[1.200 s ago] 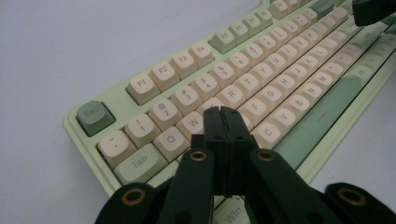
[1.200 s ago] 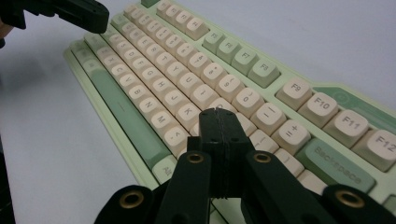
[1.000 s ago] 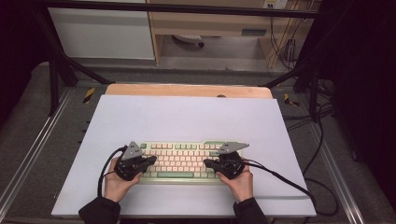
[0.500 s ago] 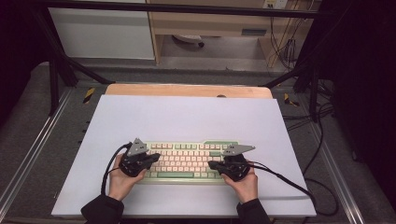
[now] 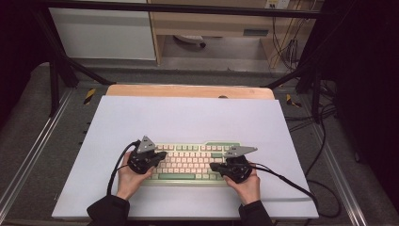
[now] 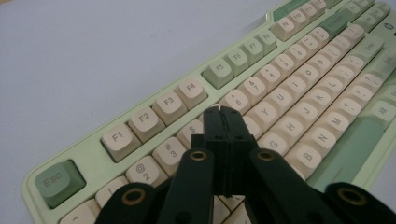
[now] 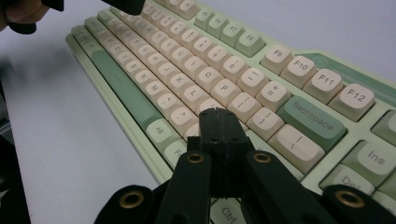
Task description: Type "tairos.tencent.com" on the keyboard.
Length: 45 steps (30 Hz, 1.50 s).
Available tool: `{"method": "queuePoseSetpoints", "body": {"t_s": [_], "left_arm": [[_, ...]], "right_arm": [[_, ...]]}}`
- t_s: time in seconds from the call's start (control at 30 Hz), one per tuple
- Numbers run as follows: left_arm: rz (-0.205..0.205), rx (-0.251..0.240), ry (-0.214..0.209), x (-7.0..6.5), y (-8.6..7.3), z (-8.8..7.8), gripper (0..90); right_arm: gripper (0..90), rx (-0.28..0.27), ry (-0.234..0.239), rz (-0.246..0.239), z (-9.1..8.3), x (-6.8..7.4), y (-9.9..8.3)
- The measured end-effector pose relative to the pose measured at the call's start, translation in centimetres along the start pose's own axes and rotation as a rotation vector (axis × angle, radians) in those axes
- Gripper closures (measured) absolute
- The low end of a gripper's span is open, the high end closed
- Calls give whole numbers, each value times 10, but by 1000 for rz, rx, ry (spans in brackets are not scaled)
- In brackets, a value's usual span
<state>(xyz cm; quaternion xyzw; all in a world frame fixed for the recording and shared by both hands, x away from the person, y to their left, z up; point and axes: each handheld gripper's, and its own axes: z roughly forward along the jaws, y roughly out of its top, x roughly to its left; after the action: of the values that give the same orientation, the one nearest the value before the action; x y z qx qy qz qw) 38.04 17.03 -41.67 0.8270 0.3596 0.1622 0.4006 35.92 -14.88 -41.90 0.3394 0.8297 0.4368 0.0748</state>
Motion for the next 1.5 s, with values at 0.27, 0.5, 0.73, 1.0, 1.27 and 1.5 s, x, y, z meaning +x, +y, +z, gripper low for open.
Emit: {"method": "queuePoseSetpoints", "body": {"t_s": [0.27, 0.5, 0.73, 1.0, 1.27, 1.5], "left_arm": [[15, 18, -2, -4, -2, 8, 898], [24, 23, -9, -5, -5, 11, 898], [31, 24, -12, -5, -7, 14, 898], [30, 12, -15, -4, -6, 9, 898], [34, -6, -21, -5, -8, -3, 898], [34, -12, -23, -2, -16, -16, 898]], "right_arm": [[900, 3, 2, 7, 0, -1, -1], [900, 2, 1, -2, 0, -1, -1], [900, -3, 3, -1, -1, 0, -1], [900, -9, 2, -3, -2, 0, -1], [900, -14, 4, 0, -2, 0, 0], [900, -15, 3, 7, -2, 1, 0]]}}
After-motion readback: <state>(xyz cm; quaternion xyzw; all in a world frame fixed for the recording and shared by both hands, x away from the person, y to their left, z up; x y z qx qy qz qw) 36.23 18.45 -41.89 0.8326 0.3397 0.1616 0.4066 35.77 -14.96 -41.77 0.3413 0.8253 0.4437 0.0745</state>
